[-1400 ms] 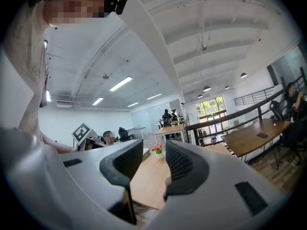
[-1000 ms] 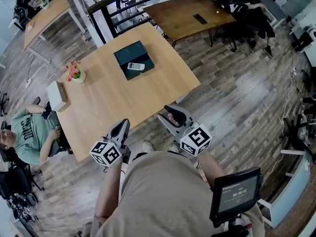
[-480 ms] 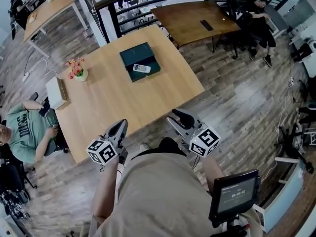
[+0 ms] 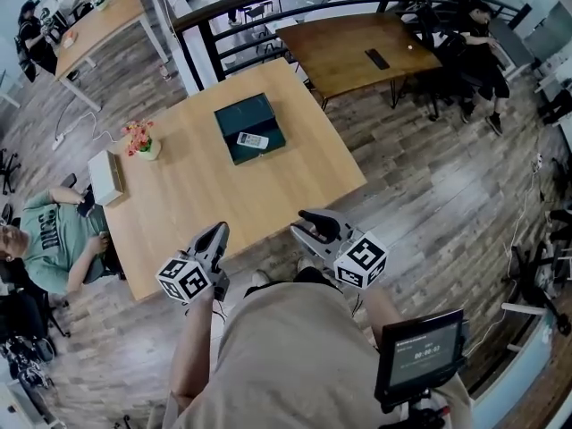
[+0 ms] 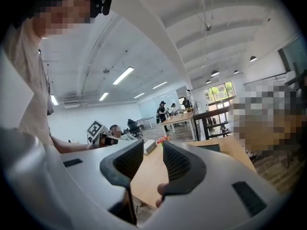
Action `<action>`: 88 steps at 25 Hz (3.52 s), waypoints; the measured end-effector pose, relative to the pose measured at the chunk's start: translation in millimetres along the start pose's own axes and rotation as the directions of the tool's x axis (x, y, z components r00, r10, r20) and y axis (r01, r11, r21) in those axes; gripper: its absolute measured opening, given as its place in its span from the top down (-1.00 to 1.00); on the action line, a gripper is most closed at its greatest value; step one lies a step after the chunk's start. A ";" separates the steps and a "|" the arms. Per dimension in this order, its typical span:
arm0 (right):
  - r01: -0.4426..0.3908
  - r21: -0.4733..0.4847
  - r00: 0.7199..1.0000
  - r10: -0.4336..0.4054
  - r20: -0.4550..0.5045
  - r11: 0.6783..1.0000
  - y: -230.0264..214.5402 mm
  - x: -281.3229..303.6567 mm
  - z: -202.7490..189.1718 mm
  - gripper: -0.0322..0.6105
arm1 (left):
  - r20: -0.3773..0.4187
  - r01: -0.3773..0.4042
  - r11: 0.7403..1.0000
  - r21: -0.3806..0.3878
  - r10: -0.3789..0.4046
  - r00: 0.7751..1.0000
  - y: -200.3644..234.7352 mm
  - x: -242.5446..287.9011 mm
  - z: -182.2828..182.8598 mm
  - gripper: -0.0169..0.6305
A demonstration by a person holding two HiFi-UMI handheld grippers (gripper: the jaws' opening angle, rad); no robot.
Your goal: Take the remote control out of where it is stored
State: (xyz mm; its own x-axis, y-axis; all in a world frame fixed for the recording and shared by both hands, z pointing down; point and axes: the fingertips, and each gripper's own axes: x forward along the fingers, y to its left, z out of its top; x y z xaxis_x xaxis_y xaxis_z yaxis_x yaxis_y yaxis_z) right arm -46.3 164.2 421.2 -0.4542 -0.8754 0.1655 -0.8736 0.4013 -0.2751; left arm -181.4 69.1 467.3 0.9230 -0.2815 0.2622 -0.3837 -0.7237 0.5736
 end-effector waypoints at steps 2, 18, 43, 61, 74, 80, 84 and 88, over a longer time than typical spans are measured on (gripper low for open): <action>-0.069 -0.015 0.998 0.068 -0.007 0.998 3.2 -11.6 -2.7 0.49 | 0.005 -0.012 1.000 0.009 0.012 1.000 -11.1 8.6 -1.5 0.94; -0.227 -0.043 0.973 0.228 0.034 0.973 -61.3 -93.5 10.7 0.58 | 0.111 -0.114 0.993 0.017 0.112 0.988 -71.2 55.5 -14.0 0.94; -0.198 -0.186 0.975 0.173 -0.140 0.962 -93.6 -81.2 -0.8 0.58 | 0.098 -0.102 0.995 0.024 0.099 0.990 -45.1 79.0 7.7 0.94; 0.099 -0.140 0.979 -0.122 -0.166 0.985 -89.6 59.0 21.7 0.58 | 0.074 0.048 0.999 0.007 -0.048 0.996 107.1 44.9 103.0 0.94; 0.183 -0.120 0.978 -0.193 -0.079 0.976 -155.4 143.3 46.6 0.58 | 0.127 0.040 0.999 -0.014 -0.037 0.991 155.4 65.7 133.0 0.94; 0.116 -0.136 0.988 -0.129 -0.089 0.984 -206.1 172.7 44.8 0.58 | 0.147 -0.069 0.997 -0.047 0.075 0.986 151.7 78.4 131.7 0.94; 0.054 -0.154 0.992 -0.070 -0.101 0.987 -226.9 194.6 43.7 0.58 | 0.159 -0.127 0.990 -0.062 0.135 0.978 157.2 87.7 135.2 0.94; -0.031 -0.168 0.988 0.005 -0.152 0.985 -244.5 221.2 25.5 0.58 | 0.184 -0.218 0.975 -0.050 0.224 0.957 161.1 96.8 137.2 0.94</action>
State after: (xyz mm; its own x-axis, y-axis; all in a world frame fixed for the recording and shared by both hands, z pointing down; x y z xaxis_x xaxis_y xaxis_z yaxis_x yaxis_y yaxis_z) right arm 71.3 -134.4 500.9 -0.4802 -0.8219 0.3062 -0.8759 0.4682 -0.1169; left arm -150.0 -161.3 478.6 0.8027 -0.5476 0.2362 -0.5769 -0.6126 0.5404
